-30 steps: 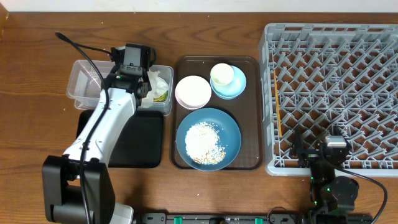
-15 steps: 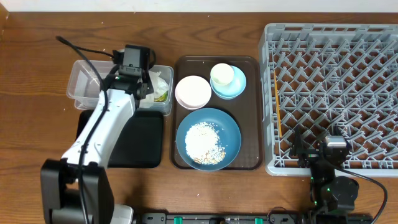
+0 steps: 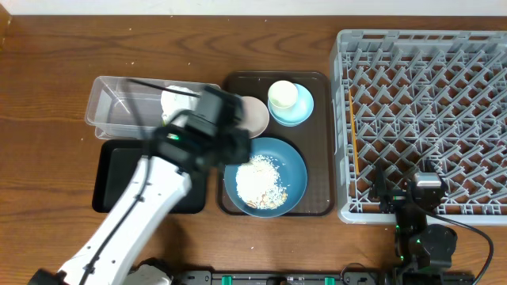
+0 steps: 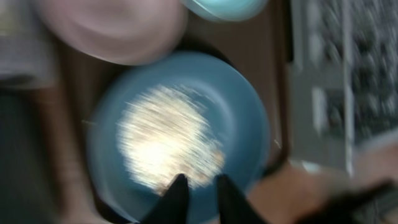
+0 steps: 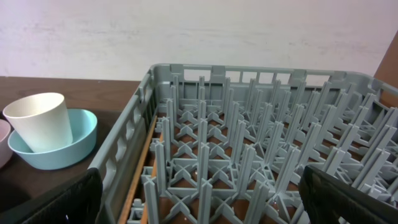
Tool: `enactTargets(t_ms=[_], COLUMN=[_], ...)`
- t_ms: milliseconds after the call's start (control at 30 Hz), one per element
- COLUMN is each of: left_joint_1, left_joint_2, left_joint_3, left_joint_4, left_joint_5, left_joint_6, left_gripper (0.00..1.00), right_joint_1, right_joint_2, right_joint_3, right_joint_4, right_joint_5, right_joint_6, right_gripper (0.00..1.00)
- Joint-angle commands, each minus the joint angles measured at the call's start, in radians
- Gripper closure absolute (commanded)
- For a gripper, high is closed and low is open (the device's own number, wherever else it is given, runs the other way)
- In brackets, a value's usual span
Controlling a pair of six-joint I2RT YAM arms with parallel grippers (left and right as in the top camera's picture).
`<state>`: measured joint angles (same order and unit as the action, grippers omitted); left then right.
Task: Sort waste into correct bins and load items into the dishwasher rack
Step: 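Reach the left gripper to the blue rice plate and grip its rim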
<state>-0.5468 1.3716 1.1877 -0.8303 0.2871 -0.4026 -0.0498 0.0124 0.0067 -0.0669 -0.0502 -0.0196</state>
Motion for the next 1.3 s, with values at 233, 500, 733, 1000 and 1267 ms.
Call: enactTargets(t_ms=[233, 500, 733, 1000, 1267], left_joint_1=[-0.365, -0.426, -0.426, -0.426, -0.426], left_joint_2=[0.176, 0.313, 0.373, 0.432, 0.451], left_joint_3=[-0.006, -0.006, -0.006, -0.006, -0.006], left_joint_4=[0.040, 0.147, 0.244, 0.299, 0.343], left_joint_5=[-0.173, -0.225, -0.265, -0.299, -0.300], left_joint_6=[-0.093, -0.093, -0.093, -0.093, -0.093], left_gripper=[0.70, 0.70, 0.70, 0.70, 0.71], right_joint_1=[-0.003, -0.003, -0.003, -0.003, -0.003], right_joint_2=[-0.004, -0.004, -0.004, -0.004, -0.004], right_joint_3=[-0.001, -0.001, -0.001, -0.001, -0.001], right_joint_4=[-0.004, -0.004, -0.004, -0.004, -0.004], right_joint_5=[-0.003, -0.003, -0.003, -0.003, -0.003], right_joint_6=[-0.004, -0.004, -0.004, -0.004, -0.004], right_gripper=[0.01, 0.01, 0.01, 0.01, 0.01])
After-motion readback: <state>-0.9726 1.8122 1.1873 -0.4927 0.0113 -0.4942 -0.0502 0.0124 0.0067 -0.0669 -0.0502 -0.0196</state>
